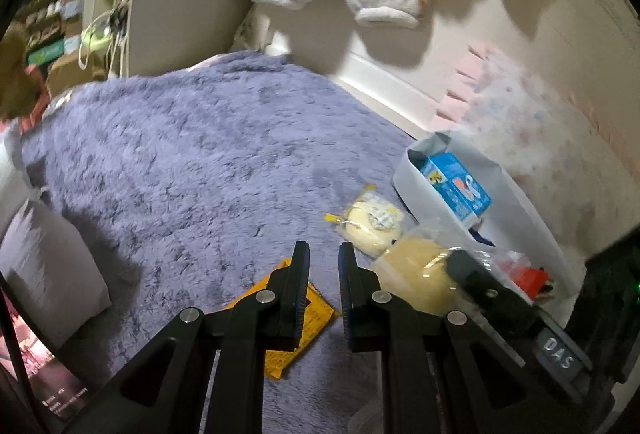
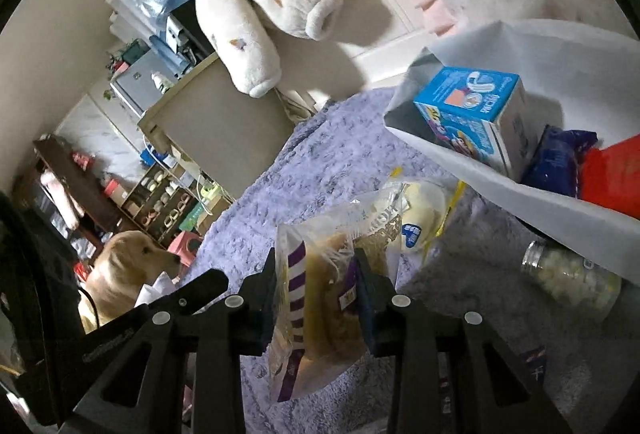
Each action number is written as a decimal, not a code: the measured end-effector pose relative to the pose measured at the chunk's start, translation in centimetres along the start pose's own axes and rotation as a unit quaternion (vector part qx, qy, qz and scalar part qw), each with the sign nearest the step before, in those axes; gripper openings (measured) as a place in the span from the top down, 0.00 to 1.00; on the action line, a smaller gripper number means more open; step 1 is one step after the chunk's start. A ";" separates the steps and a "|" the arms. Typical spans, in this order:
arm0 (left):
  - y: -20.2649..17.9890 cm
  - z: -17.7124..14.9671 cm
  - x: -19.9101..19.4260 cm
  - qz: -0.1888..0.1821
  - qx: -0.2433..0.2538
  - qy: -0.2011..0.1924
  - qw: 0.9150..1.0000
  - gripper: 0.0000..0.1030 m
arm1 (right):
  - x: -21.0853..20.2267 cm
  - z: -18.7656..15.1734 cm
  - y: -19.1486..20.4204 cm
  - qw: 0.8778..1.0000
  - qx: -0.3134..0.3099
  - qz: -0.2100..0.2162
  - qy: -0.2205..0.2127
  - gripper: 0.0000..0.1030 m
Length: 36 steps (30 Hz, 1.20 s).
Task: Organize objects
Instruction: 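Lift the bread bag into the grey basket and open the right gripper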
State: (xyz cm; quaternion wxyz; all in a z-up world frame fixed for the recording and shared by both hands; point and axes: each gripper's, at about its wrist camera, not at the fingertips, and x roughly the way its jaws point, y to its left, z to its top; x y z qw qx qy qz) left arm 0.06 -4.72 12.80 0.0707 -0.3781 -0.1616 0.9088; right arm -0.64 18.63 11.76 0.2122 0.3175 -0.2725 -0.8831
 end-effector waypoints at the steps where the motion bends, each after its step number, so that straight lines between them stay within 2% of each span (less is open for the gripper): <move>1: 0.1 0.0 0.0 -0.005 -0.004 0.000 1.000 0.87 | -0.2 0.1 0.1 1.000 -0.002 0.000 -0.005 0.69; 4: -0.8 -0.3 0.3 -0.018 0.009 0.003 1.000 0.87 | -1.2 0.6 0.6 1.000 -0.014 0.002 -0.024 0.69; 8: -3.9 -1.3 1.4 -0.037 0.059 0.015 0.997 0.87 | -3.0 1.6 1.0 0.998 -0.019 0.000 -0.051 0.69; 10: -6.0 -2.0 1.6 -0.054 0.092 0.017 0.994 0.87 | -4.7 2.2 0.8 0.997 -0.005 -0.008 -0.079 0.69; 14: -10.6 -3.0 1.5 -0.057 0.169 0.000 0.984 0.87 | -8.4 3.4 1.1 0.986 -0.003 -0.050 -0.159 0.69; 17: -13.4 -3.6 1.5 -0.085 0.203 -0.001 0.976 0.87 | -10.9 4.2 1.2 0.971 -0.006 -0.099 -0.220 0.69; 20: -15.5 -4.5 1.2 -0.088 0.243 -0.005 0.966 0.87 | -12.1 4.9 0.4 0.958 0.004 -0.144 -0.249 0.69; 23: -16.5 -5.5 1.3 -0.075 0.273 -0.007 0.959 0.87 | -12.1 5.8 -1.5 0.950 0.014 -0.176 -0.258 0.69; 28: -16.7 -5.8 1.6 -0.068 0.281 -0.005 0.957 0.87 | -11.6 6.8 -6.4 0.958 0.052 -0.143 -0.244 0.69; 32: -16.7 -5.8 1.8 -0.067 0.280 -0.006 0.958 0.87 | -11.9 6.6 -8.8 0.955 0.108 -0.144 -0.236 0.68; 36: -16.3 -5.6 1.8 -0.066 0.272 -0.005 0.960 0.87 | -12.8 6.2 -8.6 0.949 0.134 -0.143 -0.248 0.62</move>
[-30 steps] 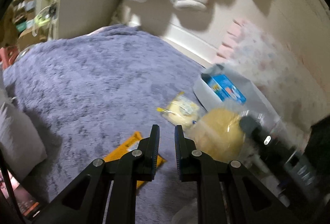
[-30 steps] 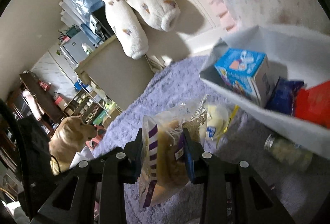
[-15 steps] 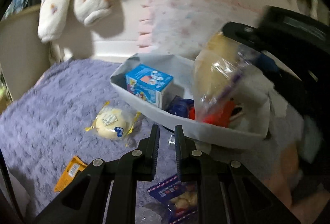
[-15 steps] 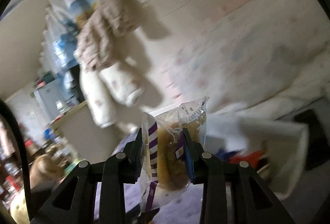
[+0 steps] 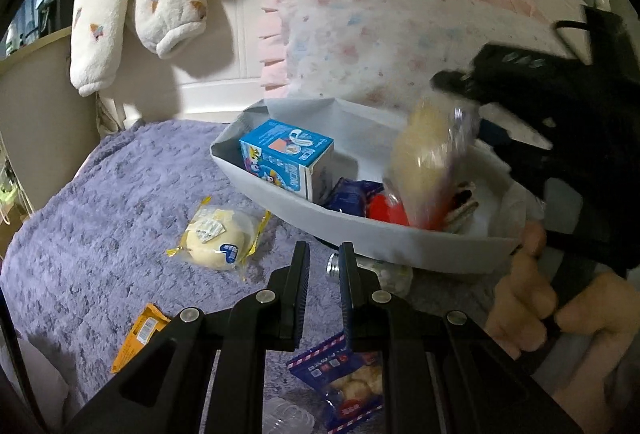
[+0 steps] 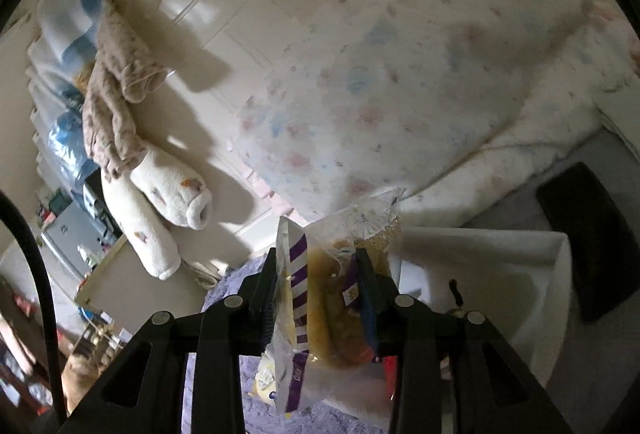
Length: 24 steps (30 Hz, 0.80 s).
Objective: Organize objects
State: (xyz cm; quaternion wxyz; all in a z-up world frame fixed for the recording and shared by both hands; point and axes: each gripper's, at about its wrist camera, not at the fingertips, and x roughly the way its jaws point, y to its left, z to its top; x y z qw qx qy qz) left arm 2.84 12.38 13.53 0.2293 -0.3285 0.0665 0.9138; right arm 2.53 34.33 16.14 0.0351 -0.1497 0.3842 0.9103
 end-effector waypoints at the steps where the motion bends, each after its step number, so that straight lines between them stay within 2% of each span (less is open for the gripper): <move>1: 0.2 0.0 0.0 -0.002 -0.004 0.001 1.000 0.87 | -0.6 0.1 0.0 1.000 0.006 0.005 -0.012 0.56; 5: 1.1 0.0 0.4 -0.011 -0.032 0.014 0.999 0.87 | -3.1 0.7 1.5 0.997 -0.018 0.001 -0.074 0.32; 7: 1.5 0.0 0.5 -0.008 -0.040 0.017 0.999 0.87 | -3.5 0.7 2.2 0.996 -0.037 -0.005 -0.084 0.31; 15: 4.0 -0.6 0.8 -0.002 -0.083 0.032 0.996 0.87 | -0.8 -1.1 3.4 0.998 -0.061 0.010 -0.004 0.31; 21: 8.0 -1.3 1.0 0.013 -0.153 0.044 0.987 0.87 | -0.1 -2.5 4.8 0.996 -0.081 0.035 0.034 0.31; 24: 9.2 -1.5 1.2 0.020 -0.169 0.049 0.984 0.87 | 0.3 -3.4 5.5 0.994 -0.090 0.044 0.053 0.31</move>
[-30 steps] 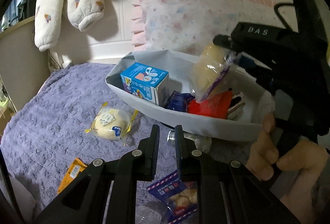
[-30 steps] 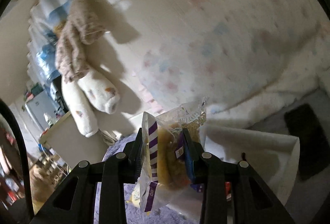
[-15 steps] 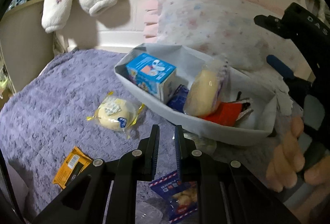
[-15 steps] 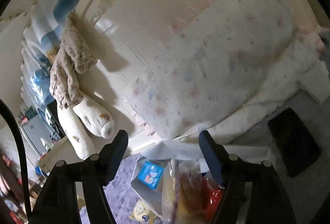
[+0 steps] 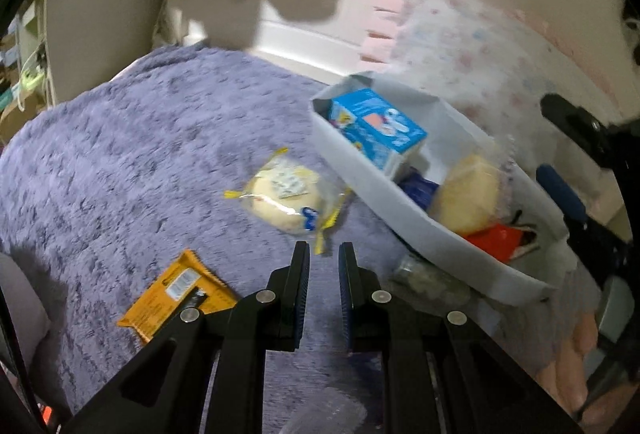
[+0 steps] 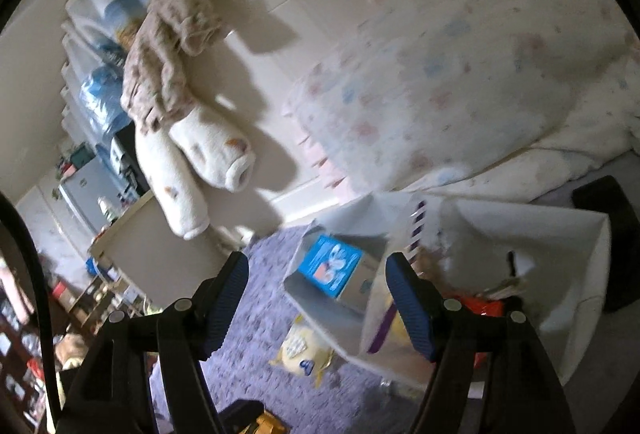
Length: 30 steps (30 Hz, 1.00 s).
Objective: Organize objects
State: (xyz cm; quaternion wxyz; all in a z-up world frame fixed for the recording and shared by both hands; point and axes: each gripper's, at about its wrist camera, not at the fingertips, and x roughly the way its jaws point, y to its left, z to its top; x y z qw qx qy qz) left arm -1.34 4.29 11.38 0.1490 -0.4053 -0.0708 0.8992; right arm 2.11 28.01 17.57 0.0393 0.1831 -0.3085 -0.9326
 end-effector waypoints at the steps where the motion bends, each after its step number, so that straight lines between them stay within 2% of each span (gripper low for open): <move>1: 0.2 0.0 0.1 0.005 -0.002 0.001 1.000 0.87 | 0.3 -0.4 0.3 1.000 0.000 0.006 0.009 0.31; 7: 1.1 0.0 0.3 0.018 -0.012 0.007 1.000 0.87 | 2.0 -2.7 2.4 0.997 -0.036 0.030 0.068 0.31; 12: 2.3 -1.0 0.2 0.039 -0.017 0.005 0.999 0.87 | 2.4 -3.4 3.5 0.993 -0.064 0.040 0.086 0.31; 16: 4.8 -2.0 0.1 0.059 -0.054 0.014 0.997 0.87 | 3.4 -4.3 4.0 0.988 -0.081 0.050 0.119 0.31; 19: 7.2 -3.0 0.4 0.050 -0.110 0.021 0.992 0.87 | 4.8 -5.6 4.5 0.980 -0.102 0.056 0.159 0.31; 21: 8.2 -3.6 0.8 0.061 -0.127 0.035 0.989 0.87 | 6.0 -6.8 4.7 0.974 -0.115 0.051 0.191 0.31; 25: 9.2 -4.0 1.3 0.075 -0.139 0.034 0.987 0.87 | 8.8 -9.6 4.6 0.953 -0.160 -0.003 0.259 0.31; 29: 9.4 -4.3 2.4 0.088 -0.133 0.042 0.986 0.87 | 10.8 -11.9 3.5 0.936 -0.183 -0.038 0.298 0.31; 30: 9.3 -4.3 2.5 0.094 -0.125 0.032 0.987 0.87 | 11.5 -12.5 3.2 0.929 -0.192 -0.048 0.312 0.31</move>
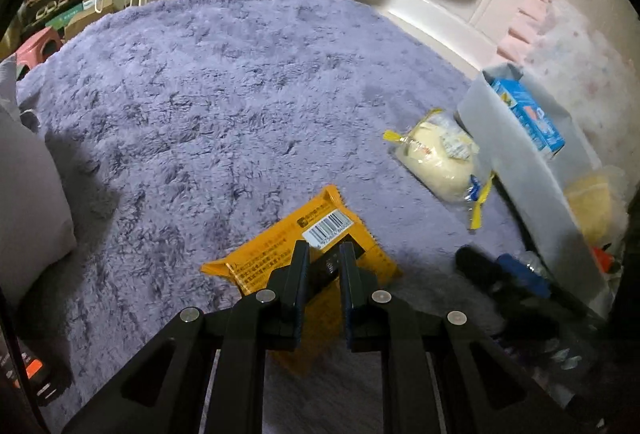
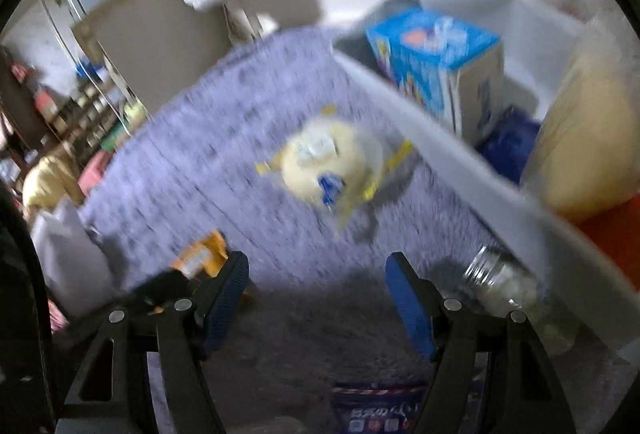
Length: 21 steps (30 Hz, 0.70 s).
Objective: Organize objects
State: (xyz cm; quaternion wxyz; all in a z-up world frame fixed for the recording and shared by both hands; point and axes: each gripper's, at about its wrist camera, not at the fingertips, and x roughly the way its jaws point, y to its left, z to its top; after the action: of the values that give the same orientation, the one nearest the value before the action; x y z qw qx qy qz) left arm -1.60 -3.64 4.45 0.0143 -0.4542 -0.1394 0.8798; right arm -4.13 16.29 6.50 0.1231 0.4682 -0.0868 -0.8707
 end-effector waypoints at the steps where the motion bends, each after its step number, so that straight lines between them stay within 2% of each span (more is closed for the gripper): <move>1: -0.1 0.1 0.1 0.004 0.005 -0.003 1.000 0.87 | 0.8 -0.2 -0.1 1.000 -0.007 -0.010 0.014 0.31; 2: -0.4 0.1 0.1 0.011 0.016 -0.004 1.000 0.87 | 1.9 -0.5 -0.2 0.999 -0.017 -0.025 0.032 0.31; 4: -1.0 0.0 0.3 0.023 0.032 -0.010 0.999 0.87 | 2.4 -1.3 0.1 0.998 -0.043 -0.044 0.027 0.31; 7: -1.3 0.2 0.6 0.031 0.042 -0.010 0.999 0.87 | 3.0 -3.4 2.6 0.985 -0.145 -0.092 0.002 0.13; 9: -1.2 0.8 0.9 0.031 0.039 0.005 0.999 0.86 | 2.6 -4.1 3.4 0.978 -0.168 -0.121 -0.017 0.12; 11: -0.7 1.3 1.0 0.022 0.025 0.014 0.999 0.86 | 2.6 -4.3 3.3 0.976 -0.163 -0.145 -0.013 0.02; 14: -0.5 1.4 1.1 0.023 0.023 0.015 0.999 0.86 | 2.4 -4.7 2.7 0.979 -0.149 -0.140 -0.021 0.01; 18: -1.4 1.5 1.4 0.045 0.043 0.012 0.998 0.86 | 2.2 -3.9 1.1 0.989 -0.113 -0.093 -0.006 0.00; 21: -2.1 1.8 1.9 0.055 0.059 0.015 0.997 0.86 | 2.0 -3.9 1.5 0.987 -0.121 -0.104 -0.007 0.00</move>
State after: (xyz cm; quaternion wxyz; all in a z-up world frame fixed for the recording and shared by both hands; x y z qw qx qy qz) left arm -4.41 -1.74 4.49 -0.0052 -0.4724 -0.0616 0.8792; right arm -1.71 14.11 3.15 0.0869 0.4504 0.0673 -0.8860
